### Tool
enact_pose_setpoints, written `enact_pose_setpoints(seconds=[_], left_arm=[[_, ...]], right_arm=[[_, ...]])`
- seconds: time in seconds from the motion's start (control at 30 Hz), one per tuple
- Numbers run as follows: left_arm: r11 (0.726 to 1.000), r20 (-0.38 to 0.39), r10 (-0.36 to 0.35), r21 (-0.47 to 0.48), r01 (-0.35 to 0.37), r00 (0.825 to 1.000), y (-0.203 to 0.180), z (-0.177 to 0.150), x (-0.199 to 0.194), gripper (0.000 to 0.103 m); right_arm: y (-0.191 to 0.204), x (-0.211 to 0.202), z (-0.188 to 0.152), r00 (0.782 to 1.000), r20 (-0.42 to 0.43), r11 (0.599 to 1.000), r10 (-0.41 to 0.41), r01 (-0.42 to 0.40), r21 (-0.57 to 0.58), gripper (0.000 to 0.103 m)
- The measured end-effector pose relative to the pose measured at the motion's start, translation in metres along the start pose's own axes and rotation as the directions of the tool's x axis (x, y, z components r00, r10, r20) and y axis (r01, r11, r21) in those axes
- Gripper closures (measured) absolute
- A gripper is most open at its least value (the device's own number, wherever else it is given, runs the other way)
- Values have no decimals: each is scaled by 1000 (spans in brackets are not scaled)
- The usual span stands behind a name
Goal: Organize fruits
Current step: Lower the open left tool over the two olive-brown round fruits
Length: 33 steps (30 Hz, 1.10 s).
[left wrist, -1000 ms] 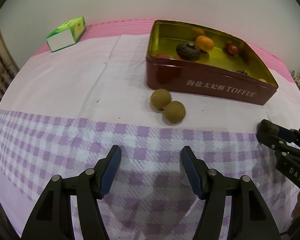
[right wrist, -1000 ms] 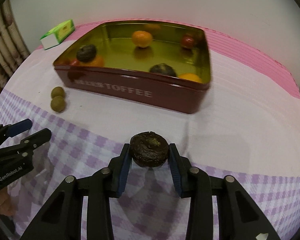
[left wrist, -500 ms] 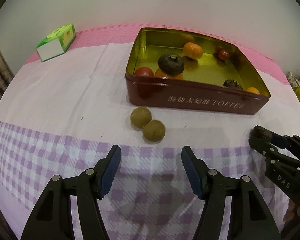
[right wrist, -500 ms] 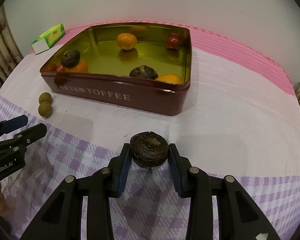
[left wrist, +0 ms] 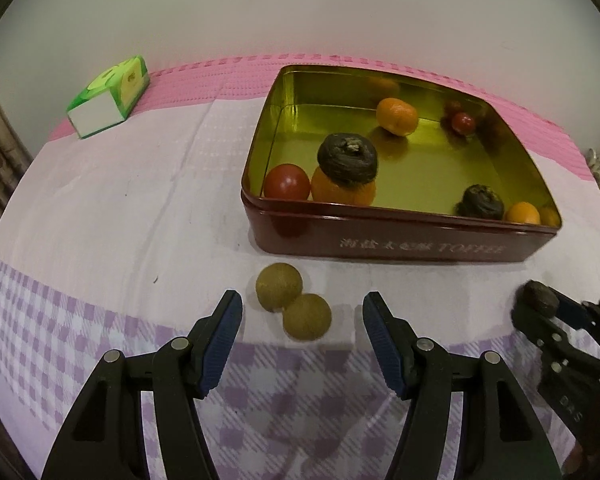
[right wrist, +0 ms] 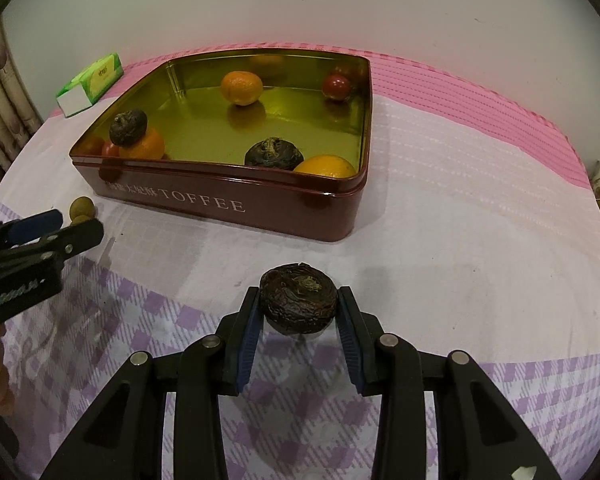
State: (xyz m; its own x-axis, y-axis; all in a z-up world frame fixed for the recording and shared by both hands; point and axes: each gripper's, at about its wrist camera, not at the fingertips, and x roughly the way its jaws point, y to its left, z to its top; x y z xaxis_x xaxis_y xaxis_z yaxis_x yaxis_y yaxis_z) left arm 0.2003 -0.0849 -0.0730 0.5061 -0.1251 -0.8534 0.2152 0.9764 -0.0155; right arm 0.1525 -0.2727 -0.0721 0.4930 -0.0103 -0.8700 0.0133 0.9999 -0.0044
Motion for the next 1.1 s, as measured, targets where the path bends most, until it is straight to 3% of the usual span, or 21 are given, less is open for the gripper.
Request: enact_pose_setpoints(seconds=[0.33,0.57,1.1], left_arm=[[1000,-8,4,-22,-4,1000,4,-2,12,41],[1000,8,-11,-2,11,1000,4,-4,8,61],[1000,31,-22,23,21,999,8,-21,-3,62]], right_arm=[[0,0,0,1000,1,1000,-1,1,1,68],[0,0,-1,1000,1,1000,-1,1,1,68],[0,1,-1,1000,7,1000,-2,2,-1,68]])
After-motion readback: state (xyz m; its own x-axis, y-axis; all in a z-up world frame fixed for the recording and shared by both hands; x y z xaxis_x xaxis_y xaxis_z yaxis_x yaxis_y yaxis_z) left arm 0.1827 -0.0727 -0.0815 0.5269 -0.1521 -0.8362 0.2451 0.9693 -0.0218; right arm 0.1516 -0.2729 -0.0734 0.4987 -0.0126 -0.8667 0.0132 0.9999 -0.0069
